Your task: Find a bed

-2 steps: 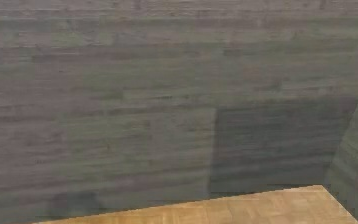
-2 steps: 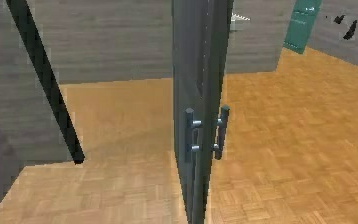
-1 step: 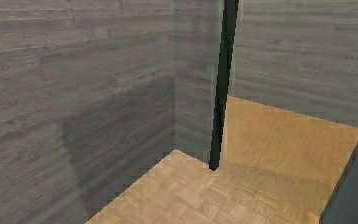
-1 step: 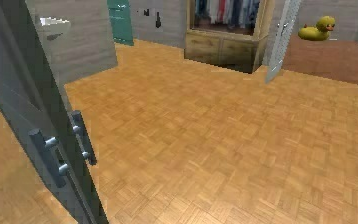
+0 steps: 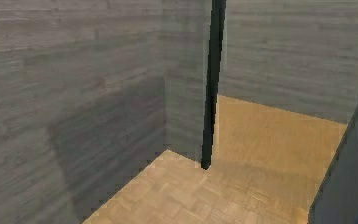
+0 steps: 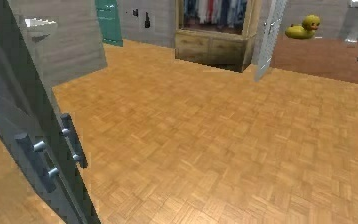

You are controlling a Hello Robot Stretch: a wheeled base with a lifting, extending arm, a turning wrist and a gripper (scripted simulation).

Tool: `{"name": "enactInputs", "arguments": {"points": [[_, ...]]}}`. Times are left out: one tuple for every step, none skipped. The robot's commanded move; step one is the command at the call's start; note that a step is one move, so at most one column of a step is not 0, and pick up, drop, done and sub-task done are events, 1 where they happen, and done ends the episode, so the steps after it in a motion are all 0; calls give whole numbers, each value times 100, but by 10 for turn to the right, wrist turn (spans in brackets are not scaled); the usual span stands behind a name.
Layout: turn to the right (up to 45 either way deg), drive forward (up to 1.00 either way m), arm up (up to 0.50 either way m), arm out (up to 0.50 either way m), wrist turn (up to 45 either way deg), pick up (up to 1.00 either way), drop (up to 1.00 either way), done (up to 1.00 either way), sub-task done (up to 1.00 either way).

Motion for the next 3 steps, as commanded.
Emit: {"name": "enactInputs", "arguments": {"points": [[0,45,0,0,0,0,0,0,0],[270,0,0,0,0,0,0,0,0],[0,100,0,0,0,0,0,0,0]]}}
